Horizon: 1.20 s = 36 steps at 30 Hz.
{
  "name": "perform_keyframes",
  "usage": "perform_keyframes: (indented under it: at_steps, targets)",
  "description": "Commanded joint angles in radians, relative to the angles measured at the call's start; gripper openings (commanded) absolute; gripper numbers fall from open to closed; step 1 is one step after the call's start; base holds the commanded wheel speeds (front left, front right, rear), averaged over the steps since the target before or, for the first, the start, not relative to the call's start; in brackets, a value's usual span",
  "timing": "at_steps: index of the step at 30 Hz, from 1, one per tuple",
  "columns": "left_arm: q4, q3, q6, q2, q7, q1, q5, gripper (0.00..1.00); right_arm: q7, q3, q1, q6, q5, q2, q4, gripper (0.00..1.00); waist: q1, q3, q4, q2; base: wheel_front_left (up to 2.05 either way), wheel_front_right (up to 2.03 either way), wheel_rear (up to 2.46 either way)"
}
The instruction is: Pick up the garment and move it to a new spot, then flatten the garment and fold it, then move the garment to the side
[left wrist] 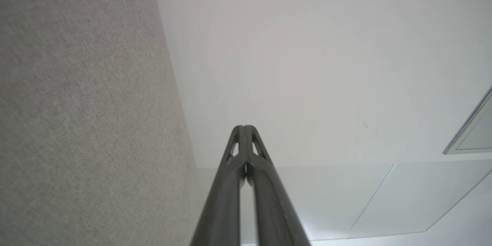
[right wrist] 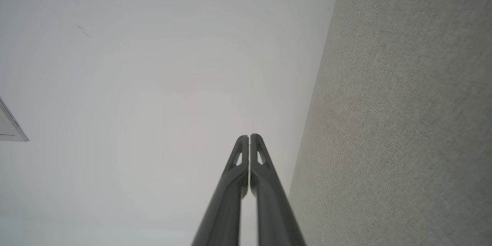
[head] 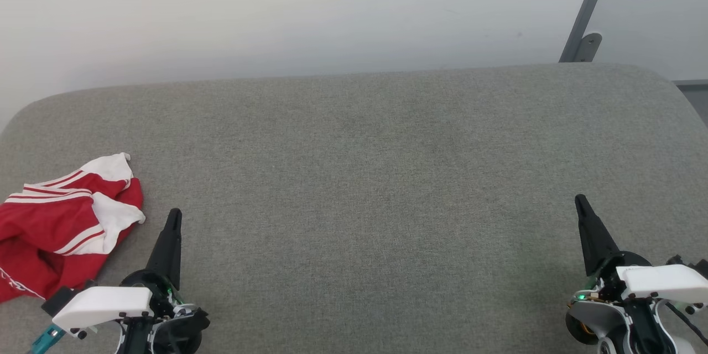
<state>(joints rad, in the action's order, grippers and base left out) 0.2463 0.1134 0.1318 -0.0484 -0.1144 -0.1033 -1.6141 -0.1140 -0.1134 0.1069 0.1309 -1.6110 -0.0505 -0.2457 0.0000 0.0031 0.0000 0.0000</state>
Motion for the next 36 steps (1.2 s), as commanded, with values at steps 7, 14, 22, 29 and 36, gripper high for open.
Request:
perform_keyframes:
  at_steps: [7,14,22,29,36]
  targets:
    - [-0.001,0.0,-0.002,-0.002,-0.001,-0.014,0.003,0.0,-0.001,0.0,0.004,0.0,-0.004,0.001,0.0,0.0,0.0,0.0,0.0,0.0,0.0,0.0,0.0]
    - [-0.001,0.0,-0.002,-0.002,-0.001,-0.014,0.003,0.0,-0.001,0.0,0.004,0.0,-0.004,0.001,0.0,0.0,0.0,0.0,0.0,0.0,0.0,0.0,0.0]
    - [-0.001,0.0,-0.002,-0.002,-0.001,-0.014,0.003,0.0,-0.001,0.0,0.004,0.0,-0.004,0.001,0.0,0.0,0.0,0.0,0.0,0.0,0.0,0.0,0.0]
    - [-0.001,0.0,-0.002,-0.002,-0.001,-0.014,0.003,0.0,-0.001,0.0,0.004,0.0,-0.004,0.001,0.0,0.0,0.0,0.0,0.0,0.0,0.0,0.0,0.0]
    - [-0.001,0.0,-0.002,-0.002,-0.001,-0.014,0.003,0.0,-0.001,0.0,0.004,0.0,-0.004,0.001,0.0,0.0,0.0,0.0,0.0,0.0,0.0,0.0,0.0]
